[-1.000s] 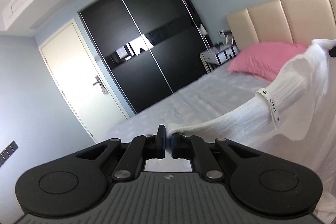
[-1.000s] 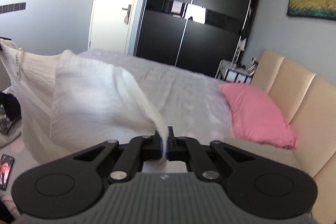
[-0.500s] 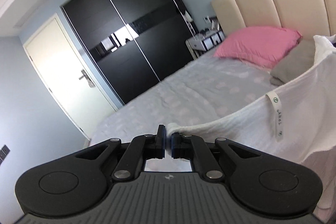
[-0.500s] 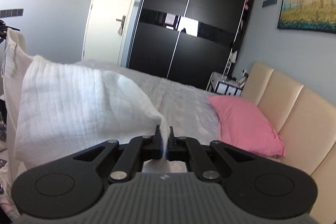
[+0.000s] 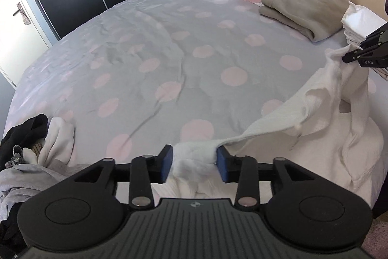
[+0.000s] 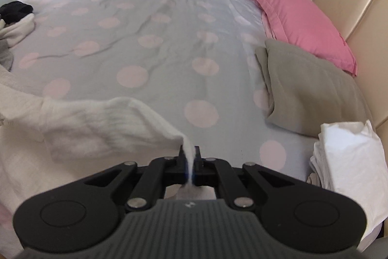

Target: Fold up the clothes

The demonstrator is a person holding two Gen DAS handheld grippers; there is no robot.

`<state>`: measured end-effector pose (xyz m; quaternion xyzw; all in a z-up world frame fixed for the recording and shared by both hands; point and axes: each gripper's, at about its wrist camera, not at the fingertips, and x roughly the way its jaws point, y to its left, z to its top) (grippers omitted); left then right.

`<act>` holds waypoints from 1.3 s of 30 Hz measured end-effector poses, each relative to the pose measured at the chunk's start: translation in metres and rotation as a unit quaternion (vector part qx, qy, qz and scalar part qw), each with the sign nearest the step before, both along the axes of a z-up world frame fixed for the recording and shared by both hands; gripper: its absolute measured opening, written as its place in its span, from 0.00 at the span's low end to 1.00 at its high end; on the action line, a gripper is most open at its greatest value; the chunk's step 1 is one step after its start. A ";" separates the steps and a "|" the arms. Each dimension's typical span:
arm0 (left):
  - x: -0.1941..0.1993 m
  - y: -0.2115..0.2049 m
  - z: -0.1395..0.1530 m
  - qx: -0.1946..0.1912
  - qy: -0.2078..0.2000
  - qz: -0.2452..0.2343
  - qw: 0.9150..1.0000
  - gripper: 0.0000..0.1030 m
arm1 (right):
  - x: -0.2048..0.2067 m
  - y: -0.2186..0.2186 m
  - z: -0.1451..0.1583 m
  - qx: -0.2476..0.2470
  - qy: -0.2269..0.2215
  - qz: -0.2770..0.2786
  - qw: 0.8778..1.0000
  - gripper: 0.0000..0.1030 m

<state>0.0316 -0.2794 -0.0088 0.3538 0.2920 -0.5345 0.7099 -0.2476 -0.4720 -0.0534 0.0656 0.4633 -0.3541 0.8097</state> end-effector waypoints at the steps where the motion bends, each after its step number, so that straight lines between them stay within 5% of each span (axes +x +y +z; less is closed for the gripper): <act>1: 0.005 0.000 -0.002 -0.004 0.009 0.001 1.000 0.51 | 0.001 -0.008 -0.008 0.004 0.005 -0.008 1.000 0.03; 4: 0.020 0.000 -0.010 -0.014 0.036 0.004 0.999 0.62 | 0.004 -0.031 -0.032 0.015 0.020 -0.033 0.999 0.03; 12: 0.055 0.004 -0.024 -0.059 0.142 0.005 0.988 0.63 | 0.014 -0.062 -0.064 0.018 0.059 -0.061 0.996 0.03; 19: 0.077 -0.012 -0.052 -0.013 0.087 0.034 0.996 0.65 | 0.019 -0.088 -0.082 0.055 0.072 -0.076 0.993 0.03; 27: 0.046 -0.017 -0.070 0.022 0.014 -0.086 0.996 0.65 | 0.026 -0.073 -0.086 0.050 0.110 0.000 0.993 0.10; 34: -0.003 -0.021 -0.075 0.048 -0.070 -0.208 0.974 0.65 | 0.018 -0.047 -0.068 0.005 0.140 0.106 0.984 0.18; 39: -0.033 -0.024 -0.086 0.090 -0.122 -0.309 0.939 0.65 | 0.011 -0.026 -0.049 -0.040 0.140 0.184 0.972 0.23</act>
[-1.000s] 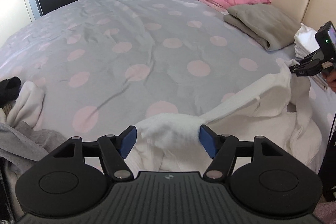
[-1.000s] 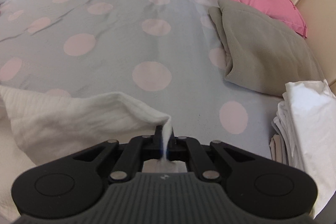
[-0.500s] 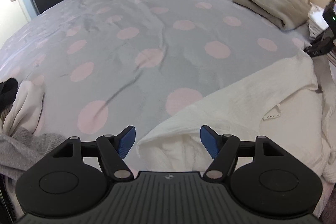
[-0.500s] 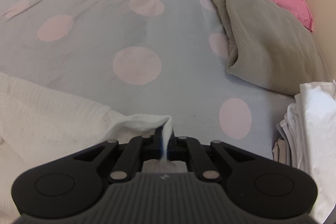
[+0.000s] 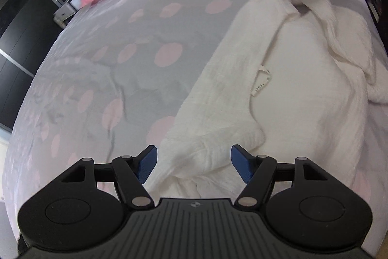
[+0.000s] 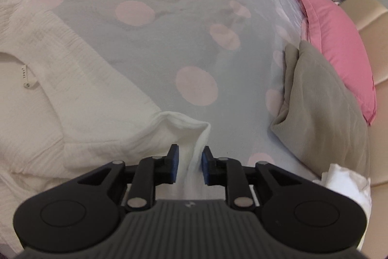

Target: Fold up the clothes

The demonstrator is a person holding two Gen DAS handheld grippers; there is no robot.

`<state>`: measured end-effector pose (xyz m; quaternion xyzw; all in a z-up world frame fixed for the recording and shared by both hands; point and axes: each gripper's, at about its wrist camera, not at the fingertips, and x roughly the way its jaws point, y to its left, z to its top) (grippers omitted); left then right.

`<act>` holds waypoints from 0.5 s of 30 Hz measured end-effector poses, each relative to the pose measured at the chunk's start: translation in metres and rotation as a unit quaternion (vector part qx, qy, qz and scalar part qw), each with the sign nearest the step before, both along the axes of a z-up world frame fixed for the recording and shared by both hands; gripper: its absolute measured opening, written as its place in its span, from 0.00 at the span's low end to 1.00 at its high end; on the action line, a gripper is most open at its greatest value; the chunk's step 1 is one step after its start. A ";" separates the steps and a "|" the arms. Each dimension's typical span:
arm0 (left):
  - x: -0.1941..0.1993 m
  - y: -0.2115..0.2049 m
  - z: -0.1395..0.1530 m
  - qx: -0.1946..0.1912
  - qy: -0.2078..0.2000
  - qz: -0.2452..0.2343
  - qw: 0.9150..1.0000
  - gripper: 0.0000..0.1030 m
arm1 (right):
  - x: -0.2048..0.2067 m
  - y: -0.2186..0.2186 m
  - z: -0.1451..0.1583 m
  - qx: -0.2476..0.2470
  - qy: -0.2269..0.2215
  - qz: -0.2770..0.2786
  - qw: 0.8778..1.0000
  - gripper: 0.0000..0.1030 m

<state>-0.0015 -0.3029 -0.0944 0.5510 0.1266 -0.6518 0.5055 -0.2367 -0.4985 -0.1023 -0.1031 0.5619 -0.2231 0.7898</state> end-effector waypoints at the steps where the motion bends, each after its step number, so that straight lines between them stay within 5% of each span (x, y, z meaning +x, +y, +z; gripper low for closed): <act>1: -0.006 0.001 -0.004 0.013 -0.018 -0.030 0.999 0.65 | -0.002 0.005 0.003 -0.009 0.001 0.021 1.000 0.23; 8: -0.031 -0.001 -0.030 0.063 -0.133 -0.156 0.977 0.61 | -0.009 0.058 0.007 -0.086 0.035 0.201 0.975 0.29; 15: -0.035 -0.018 -0.034 0.098 -0.162 -0.211 0.959 0.48 | -0.004 0.094 -0.014 -0.131 0.089 0.331 0.930 0.32</act>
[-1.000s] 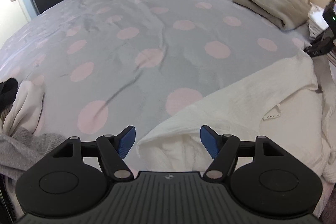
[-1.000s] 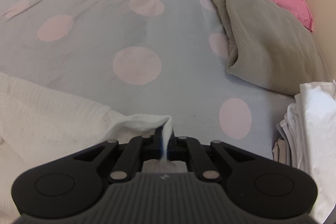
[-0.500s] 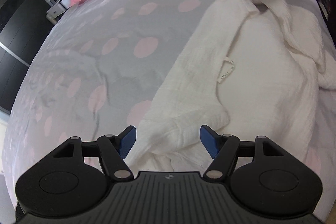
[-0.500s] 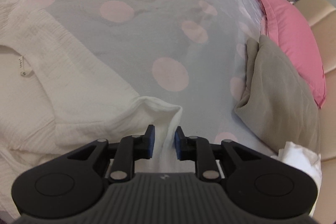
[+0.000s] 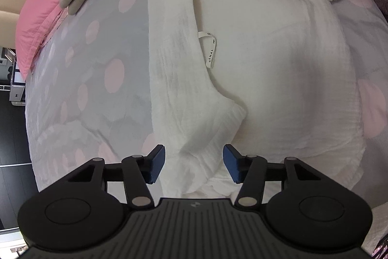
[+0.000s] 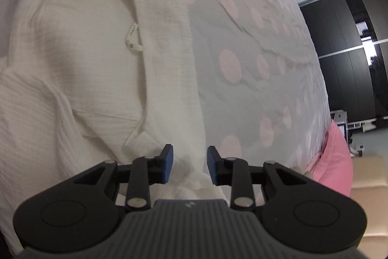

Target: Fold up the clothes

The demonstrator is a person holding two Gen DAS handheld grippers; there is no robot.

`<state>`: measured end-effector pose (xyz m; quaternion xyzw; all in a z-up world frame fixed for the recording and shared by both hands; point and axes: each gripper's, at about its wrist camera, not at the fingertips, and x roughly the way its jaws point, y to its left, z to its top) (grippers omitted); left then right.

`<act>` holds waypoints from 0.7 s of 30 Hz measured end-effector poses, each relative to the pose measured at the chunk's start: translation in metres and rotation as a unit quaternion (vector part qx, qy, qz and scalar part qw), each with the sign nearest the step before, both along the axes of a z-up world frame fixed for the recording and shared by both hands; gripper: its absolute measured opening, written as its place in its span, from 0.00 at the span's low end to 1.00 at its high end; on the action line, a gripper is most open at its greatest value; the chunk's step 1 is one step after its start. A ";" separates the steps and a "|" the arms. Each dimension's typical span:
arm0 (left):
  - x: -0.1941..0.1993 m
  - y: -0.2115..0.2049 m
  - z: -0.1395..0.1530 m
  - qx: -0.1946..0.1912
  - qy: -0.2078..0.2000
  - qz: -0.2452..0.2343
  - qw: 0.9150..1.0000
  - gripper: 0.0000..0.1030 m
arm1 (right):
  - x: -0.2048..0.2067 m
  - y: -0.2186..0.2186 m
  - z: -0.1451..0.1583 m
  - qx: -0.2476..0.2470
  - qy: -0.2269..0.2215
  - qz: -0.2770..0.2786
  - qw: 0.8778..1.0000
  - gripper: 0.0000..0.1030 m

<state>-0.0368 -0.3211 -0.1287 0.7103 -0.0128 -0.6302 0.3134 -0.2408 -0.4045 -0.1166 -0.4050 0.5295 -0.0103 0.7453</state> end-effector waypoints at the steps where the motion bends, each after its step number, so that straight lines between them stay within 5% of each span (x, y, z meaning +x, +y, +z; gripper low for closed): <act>1: 0.000 -0.003 0.001 0.008 0.002 -0.002 1.000 0.47 | 0.000 0.001 -0.002 -0.002 0.005 0.006 1.000 0.32; 5: -0.001 -0.015 -0.007 0.043 0.000 -0.017 0.999 0.45 | -0.001 0.007 -0.010 -0.006 0.019 0.025 0.999 0.32; 9: 0.000 -0.019 -0.021 0.062 -0.012 -0.026 0.998 0.22 | -0.002 0.006 -0.008 0.002 0.011 0.023 1.000 0.33; 21: -0.010 0.001 -0.034 0.043 -0.034 -0.098 0.994 0.24 | -0.013 0.008 -0.010 0.008 -0.013 0.058 0.998 0.33</act>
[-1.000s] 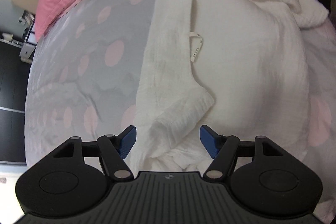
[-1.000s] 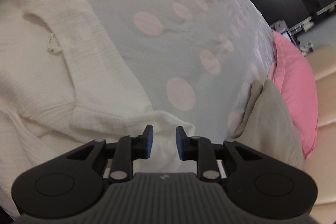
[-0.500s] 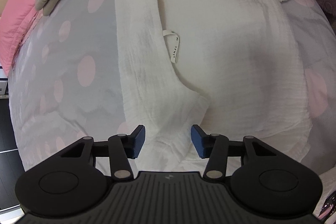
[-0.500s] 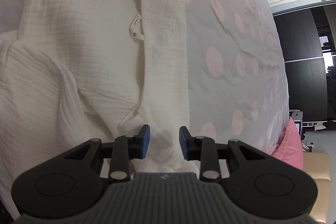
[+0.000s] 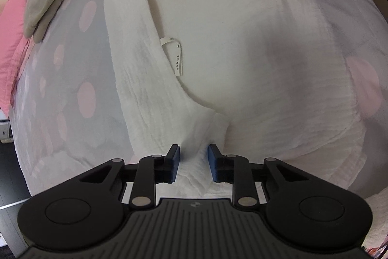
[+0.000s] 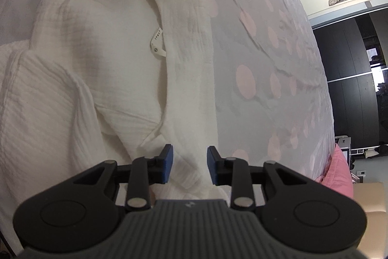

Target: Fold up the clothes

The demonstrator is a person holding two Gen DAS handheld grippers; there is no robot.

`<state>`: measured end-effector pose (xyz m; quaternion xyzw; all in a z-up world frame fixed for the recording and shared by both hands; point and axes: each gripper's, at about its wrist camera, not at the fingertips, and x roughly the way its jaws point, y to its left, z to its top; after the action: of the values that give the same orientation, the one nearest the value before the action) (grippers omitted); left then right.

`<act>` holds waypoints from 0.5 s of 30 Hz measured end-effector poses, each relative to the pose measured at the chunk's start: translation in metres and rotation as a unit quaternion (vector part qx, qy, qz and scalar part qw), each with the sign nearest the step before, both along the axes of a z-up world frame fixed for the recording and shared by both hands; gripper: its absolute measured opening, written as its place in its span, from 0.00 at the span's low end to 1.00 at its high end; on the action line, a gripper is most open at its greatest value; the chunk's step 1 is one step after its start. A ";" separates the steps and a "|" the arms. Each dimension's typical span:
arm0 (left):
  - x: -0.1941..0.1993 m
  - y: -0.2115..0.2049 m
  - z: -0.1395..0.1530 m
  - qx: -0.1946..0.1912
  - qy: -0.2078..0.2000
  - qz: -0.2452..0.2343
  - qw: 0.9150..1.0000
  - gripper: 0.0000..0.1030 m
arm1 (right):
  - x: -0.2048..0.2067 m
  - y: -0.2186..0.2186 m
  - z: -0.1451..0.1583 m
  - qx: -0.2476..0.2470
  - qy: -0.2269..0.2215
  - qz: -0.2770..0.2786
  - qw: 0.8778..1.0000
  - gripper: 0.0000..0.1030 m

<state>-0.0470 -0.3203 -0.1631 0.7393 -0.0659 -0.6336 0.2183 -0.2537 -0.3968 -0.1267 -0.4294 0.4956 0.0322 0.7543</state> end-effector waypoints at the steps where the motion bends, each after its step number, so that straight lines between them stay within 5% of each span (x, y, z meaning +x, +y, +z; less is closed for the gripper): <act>1: -0.002 0.001 -0.001 0.000 -0.002 -0.010 1.000 0.25 | 0.000 0.001 -0.001 -0.005 -0.001 0.007 1.000 0.33; 4: -0.002 0.000 -0.003 0.009 -0.003 -0.016 1.000 0.28 | 0.000 0.004 -0.004 -0.012 0.018 0.026 0.999 0.40; 12: 0.004 -0.006 -0.012 0.015 -0.002 -0.007 1.000 0.28 | -0.003 0.000 -0.022 -0.034 0.058 0.047 0.997 0.40; 15: 0.008 -0.010 -0.013 0.018 0.007 0.008 1.000 0.18 | -0.003 -0.003 -0.030 -0.029 0.070 0.045 0.996 0.37</act>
<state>-0.0394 -0.3300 -0.1761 0.7392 -0.0471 -0.6379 0.2109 -0.2566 -0.3997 -0.1565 -0.4695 0.5284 0.0819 0.7026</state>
